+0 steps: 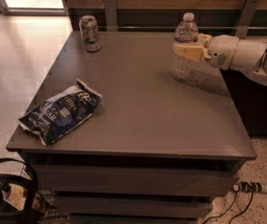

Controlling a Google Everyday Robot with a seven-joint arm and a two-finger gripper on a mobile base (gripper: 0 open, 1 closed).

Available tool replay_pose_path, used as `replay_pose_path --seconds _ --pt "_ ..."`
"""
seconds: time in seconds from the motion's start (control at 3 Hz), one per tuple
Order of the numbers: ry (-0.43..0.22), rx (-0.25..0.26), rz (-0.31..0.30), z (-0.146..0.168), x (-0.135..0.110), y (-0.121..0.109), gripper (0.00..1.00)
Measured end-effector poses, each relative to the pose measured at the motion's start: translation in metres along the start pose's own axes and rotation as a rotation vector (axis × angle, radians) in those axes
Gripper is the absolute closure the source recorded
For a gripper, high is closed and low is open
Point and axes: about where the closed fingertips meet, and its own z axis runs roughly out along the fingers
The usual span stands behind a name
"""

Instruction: Place water bottle upright

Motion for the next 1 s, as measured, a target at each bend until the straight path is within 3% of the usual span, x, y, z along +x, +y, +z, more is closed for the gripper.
replay_pose_path --seconds 0.67,1.0 --pt "-0.026 0.009 0.025 0.0011 0.0161 0.0038 1.00" --pt "-0.026 0.008 0.025 0.0012 0.0136 0.0039 0.79"
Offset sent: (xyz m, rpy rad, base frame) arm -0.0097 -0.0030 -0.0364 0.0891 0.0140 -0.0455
